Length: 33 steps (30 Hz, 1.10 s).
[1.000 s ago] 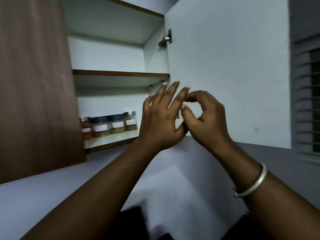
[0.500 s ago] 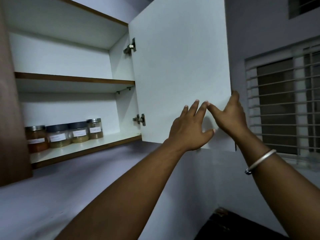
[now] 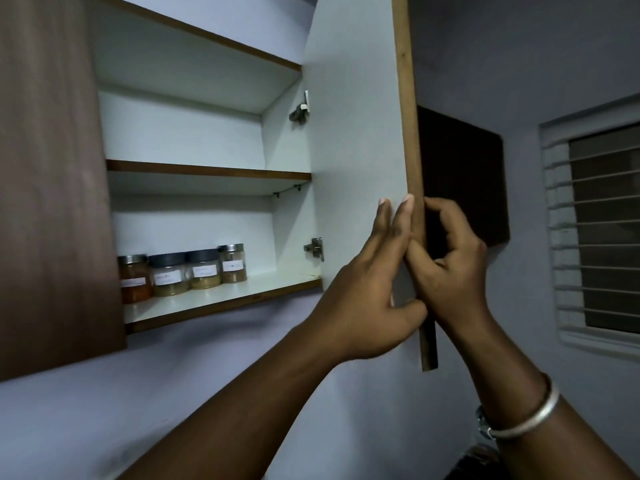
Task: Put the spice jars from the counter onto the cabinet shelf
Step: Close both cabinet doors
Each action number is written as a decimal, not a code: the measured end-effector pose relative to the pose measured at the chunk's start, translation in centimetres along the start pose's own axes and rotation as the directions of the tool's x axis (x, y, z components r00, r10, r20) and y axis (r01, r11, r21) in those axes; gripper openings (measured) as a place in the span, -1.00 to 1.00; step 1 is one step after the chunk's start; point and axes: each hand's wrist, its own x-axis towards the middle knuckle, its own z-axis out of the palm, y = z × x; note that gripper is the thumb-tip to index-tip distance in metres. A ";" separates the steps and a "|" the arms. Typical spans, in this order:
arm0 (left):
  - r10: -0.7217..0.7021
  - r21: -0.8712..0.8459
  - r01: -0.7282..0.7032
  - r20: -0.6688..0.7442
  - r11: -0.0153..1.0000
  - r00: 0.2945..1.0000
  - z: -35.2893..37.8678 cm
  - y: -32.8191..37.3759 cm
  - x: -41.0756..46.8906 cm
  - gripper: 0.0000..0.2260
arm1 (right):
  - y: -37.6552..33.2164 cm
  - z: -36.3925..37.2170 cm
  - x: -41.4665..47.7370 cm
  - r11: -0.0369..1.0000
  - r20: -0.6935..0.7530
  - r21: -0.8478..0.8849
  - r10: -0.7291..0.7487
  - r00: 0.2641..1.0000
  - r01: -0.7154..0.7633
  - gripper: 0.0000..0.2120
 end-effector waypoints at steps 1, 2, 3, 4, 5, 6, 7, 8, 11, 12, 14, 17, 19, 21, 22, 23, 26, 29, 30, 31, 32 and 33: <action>-0.001 -0.039 -0.001 -0.034 0.999 0.999 -0.9 -0.6 -0.9 -0.04 | -0.7 1.4 -0.3 0.998 -0.001 0.064 0.000 1.000 0.000 -0.76; -0.007 -0.090 0.001 -0.064 0.996 0.998 -1.5 -1.0 -1.5 -0.04 | -1.2 2.6 -0.6 0.991 0.003 0.132 0.014 1.000 -0.014 -0.75; -0.019 -0.148 0.005 -0.092 0.989 0.996 -2.2 -1.7 -2.3 -0.05 | -1.8 4.1 -1.0 0.978 0.019 0.206 0.042 0.999 -0.045 -0.72; -0.032 -0.208 0.007 -0.118 0.978 0.992 -3.0 -2.2 -3.1 -0.06 | -2.4 5.6 -1.4 0.958 0.044 0.275 0.073 0.996 -0.082 -0.70; -0.043 -0.269 0.003 -0.142 0.963 0.989 -3.5 -2.7 -3.6 -0.08 | -2.9 6.7 -1.7 0.936 0.073 0.331 0.101 0.992 -0.120 -0.66; -0.058 -0.318 0.003 -0.164 0.948 0.985 -4.4 -3.2 -4.5 -0.09 | -3.5 8.2 -2.0 0.906 0.112 0.392 0.123 0.986 -0.158 -0.61; -0.078 -0.366 0.005 -0.183 0.931 0.980 -5.0 -3.7 -5.1 -0.09 | -4.0 9.5 -2.3 0.875 0.154 0.444 0.134 0.979 -0.190 -0.55; -0.102 -0.418 0.010 -0.198 0.909 0.975 -5.9 -4.3 -5.9 -0.09 | -4.6 10.9 -2.6 0.852 0.198 0.477 0.138 0.970 -0.218 -0.48; -0.205 -0.548 0.029 -0.262 0.836 0.943 -8.6 -5.8 -8.0 -0.10 | -6.3 15.1 -3.6 0.856 0.275 0.450 0.137 0.952 -0.253 -0.32; -0.244 -0.574 0.034 -0.293 0.818 0.924 -9.4 -6.2 -8.5 -0.12 | -6.7 16.5 -4.0 0.867 0.289 0.430 0.134 0.948 -0.254 -0.30; -0.317 -0.608 0.048 -0.342 0.792 0.885 -11.2 -7.0 -9.7 -0.18 | -7.3 19.5 -4.9 0.908 0.302 0.355 0.113 0.947 -0.222 -0.28; -0.411 -0.596 0.105 -0.406 0.796 0.816 -13.3 -8.2 -11.2 -0.34 | -7.2 23.5 -6.0 0.971 0.315 0.209 0.045 0.948 -0.116 -0.28; -0.460 -0.532 0.191 -0.435 0.825 0.774 -14.7 -9.1 -11.8 -0.40 | -7.1 26.0 -6.4 0.988 0.322 0.139 0.014 0.947 -0.062 -0.28; -0.498 -0.474 0.280 -0.431 0.835 0.752 -16.0 -10.1 -12.2 -0.39 | -6.8 28.2 -6.8 0.998 0.315 0.063 -0.004 0.949 -0.017 -0.28; -0.505 -0.437 0.318 -0.425 0.841 0.752 -16.4 -10.6 -12.3 -0.37 | -6.4 29.2 -7.0 1.000 0.311 0.011 -0.010 0.950 0.006 -0.27; -0.505 -0.396 0.348 -0.421 0.849 0.753 -17.0 -11.0 -12.5 -0.34 | -6.2 30.3 -7.2 0.999 0.309 -0.039 -0.012 0.951 0.025 -0.25; -0.457 -0.154 0.435 -0.422 0.887 0.783 -18.4 -12.5 -12.7 -0.34 | -5.5 32.8 -7.4 0.984 0.320 -0.171 0.003 0.947 0.055 -0.18; -0.410 0.154 0.517 -0.441 0.842 0.799 -20.0 -14.1 -12.9 -0.45 | -5.4 34.6 -7.4 0.971 0.368 -0.230 0.022 0.930 0.068 -0.18; -0.387 0.258 0.533 -0.451 0.806 0.804 -20.6 -14.6 -13.1 -0.45 | -5.4 35.1 -7.3 0.970 0.388 -0.233 0.026 0.921 0.070 -0.17; -0.352 0.376 0.539 -0.462 0.754 0.814 -21.5 -15.1 -13.5 -0.44 | -5.3 35.7 -7.1 0.970 0.406 -0.230 0.019 0.914 0.082 -0.17; -0.310 0.502 0.541 -0.472 0.675 0.825 -22.5 -15.8 -14.0 -0.42 | -5.0 36.2 -7.0 0.966 0.427 -0.233 -0.001 0.904 0.111 -0.18; -0.274 0.615 0.548 -0.486 0.567 0.830 -23.7 -16.7 -14.7 -0.39 | -4.6 36.7 -6.8 0.959 0.444 -0.241 -0.030 0.895 0.151 -0.20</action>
